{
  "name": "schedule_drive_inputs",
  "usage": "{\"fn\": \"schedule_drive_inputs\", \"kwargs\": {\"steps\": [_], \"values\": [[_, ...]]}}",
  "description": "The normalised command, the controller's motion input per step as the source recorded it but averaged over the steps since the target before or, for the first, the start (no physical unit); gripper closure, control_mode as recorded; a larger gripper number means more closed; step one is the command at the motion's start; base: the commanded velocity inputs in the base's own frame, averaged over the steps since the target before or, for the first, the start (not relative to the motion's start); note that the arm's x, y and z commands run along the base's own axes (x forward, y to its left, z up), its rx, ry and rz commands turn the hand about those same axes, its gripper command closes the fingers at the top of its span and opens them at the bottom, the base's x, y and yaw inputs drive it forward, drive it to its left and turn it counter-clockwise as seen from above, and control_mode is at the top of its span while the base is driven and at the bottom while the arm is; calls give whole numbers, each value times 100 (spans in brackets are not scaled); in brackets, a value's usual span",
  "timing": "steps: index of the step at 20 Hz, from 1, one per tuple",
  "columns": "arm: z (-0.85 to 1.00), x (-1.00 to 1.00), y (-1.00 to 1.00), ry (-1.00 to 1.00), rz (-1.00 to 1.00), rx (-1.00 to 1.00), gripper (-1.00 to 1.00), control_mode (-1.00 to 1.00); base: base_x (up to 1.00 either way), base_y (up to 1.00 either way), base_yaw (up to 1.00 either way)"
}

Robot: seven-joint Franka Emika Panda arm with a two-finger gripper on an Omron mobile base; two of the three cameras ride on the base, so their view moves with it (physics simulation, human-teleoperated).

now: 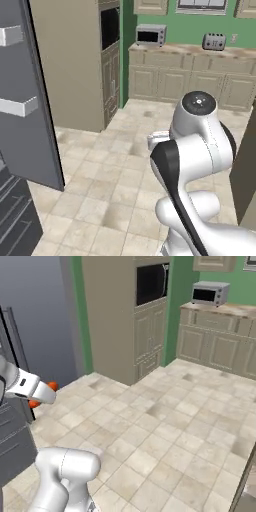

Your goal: Place one carrot and one steak in each tupperware on the nearby counter, to pack two identical lunches.

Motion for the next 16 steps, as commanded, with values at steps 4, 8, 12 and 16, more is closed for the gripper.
{"fn": "schedule_drive_inputs", "kwargs": {"steps": [4, 8, 12, 16], "values": [[0, 0, 0, 0, 0, 0, 100, 100, 94, -82, -41], [0, 0, 0, 0, 0, 0, 100, 100, 100, -69, -28], [0, 0, 0, 0, 0, 0, 100, 100, 100, -40, -35], [0, 0, 0, 0, 0, 0, 100, 100, 100, -37, -38]]}}
